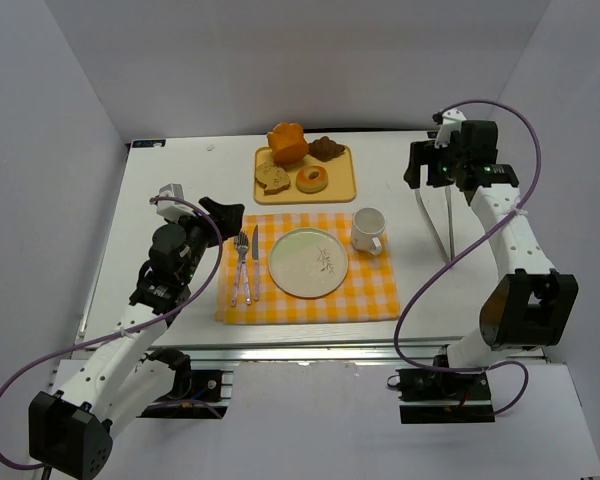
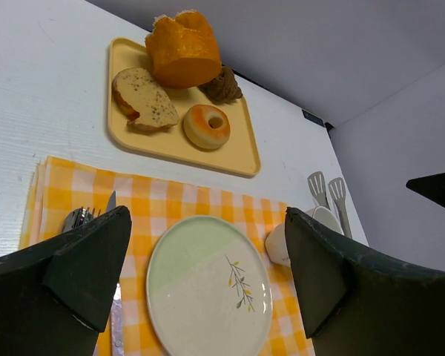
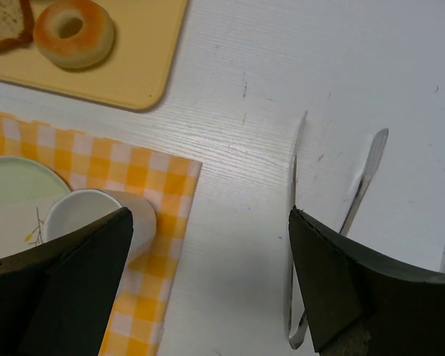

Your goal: Place the bread

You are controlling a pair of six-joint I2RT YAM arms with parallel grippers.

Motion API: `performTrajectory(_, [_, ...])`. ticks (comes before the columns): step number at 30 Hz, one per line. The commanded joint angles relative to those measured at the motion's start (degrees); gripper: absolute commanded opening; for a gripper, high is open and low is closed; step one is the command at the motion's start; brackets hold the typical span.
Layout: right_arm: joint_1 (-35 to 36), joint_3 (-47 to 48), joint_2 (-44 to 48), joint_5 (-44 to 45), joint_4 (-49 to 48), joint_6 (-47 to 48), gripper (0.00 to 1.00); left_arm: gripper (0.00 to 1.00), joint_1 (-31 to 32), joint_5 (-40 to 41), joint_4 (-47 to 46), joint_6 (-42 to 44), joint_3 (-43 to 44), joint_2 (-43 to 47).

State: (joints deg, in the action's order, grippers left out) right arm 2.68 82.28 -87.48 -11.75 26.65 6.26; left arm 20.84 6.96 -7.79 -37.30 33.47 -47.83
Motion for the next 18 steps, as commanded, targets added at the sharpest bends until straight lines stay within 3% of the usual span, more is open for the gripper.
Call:
performTrajectory(1, [-4.7, -3.4, 1.6, -6.7, -0.9, 3.6, 0.89, 0.93, 0.1, 0.9, 0.3, 0.6, 0.5, 0.6])
performTrajectory(4, [-8.6, -8.9, 4.5, -17.0, -1.9, 16.0, 0.89, 0.92, 0.1, 1.1, 0.1, 0.6, 0.5, 0.3])
performTrajectory(6, [-10.1, -10.9, 4.8, -19.6, -2.6, 19.2, 0.81, 0.90, 0.1, 1.1, 0.0, 0.6, 0.5, 0.1])
performTrajectory(7, [-10.9, -11.6, 4.9, -23.8, -2.6, 20.5, 0.58, 0.88, 0.1, 1.1, -0.1, 0.4, 0.4, 0.0])
performTrajectory(8, [-12.5, -12.8, 4.8, -25.0, -2.4, 21.2, 0.44, 0.86, 0.1, 1.1, -0.3, 0.3, 0.3, -0.1])
performTrajectory(9, [-13.1, -13.8, 4.8, -25.4, -2.9, 21.2, 0.17, 0.71, 0.1, 1.0, -0.6, 0.3, 0.1, -0.2])
performTrajectory(10, [-14.3, -14.7, 4.8, -25.0, -3.5, 21.2, 0.07, 0.54, 0.1, 0.8, -1.0, 0.2, 0.1, -0.2])
performTrajectory(11, [-14.6, -15.8, 4.4, -23.7, -5.1, 21.2, 0.06, 0.34, 0.1, 0.9, -0.9, 0.0, 0.2, -0.5])
performTrajectory(12, [-14.8, -17.3, 3.8, -22.0, -5.6, 20.8, 0.20, 0.12, 0.1, 0.9, -0.7, 0.0, 0.4, -0.6])
performTrajectory(14, [-15.1, -16.9, 0.3, -17.0, -2.4, 20.8, 0.57, 0.09, 0.1, 0.5, -0.6, 0.2, 0.7, -0.9])
performTrajectory(15, [-15.1, -16.3, -0.8, -14.9, -2.3, 19.8, 0.86, 0.12, 0.1, 0.3, -0.7, 0.0, 0.5, -1.0])
performTrajectory(16, [-15.1, -16.6, -1.7, -8.8, -2.7, 16.3, 0.89, 0.36, 0.1, 0.4, -0.9, -0.1, 0.2, -1.0])
performTrajectory(18, [-15.2, -18.0, -3.5, -4.4, -4.1, 15.4, 0.90, 0.71, 0.0, 0.6, -0.8, -0.4, -0.2, -1.3])
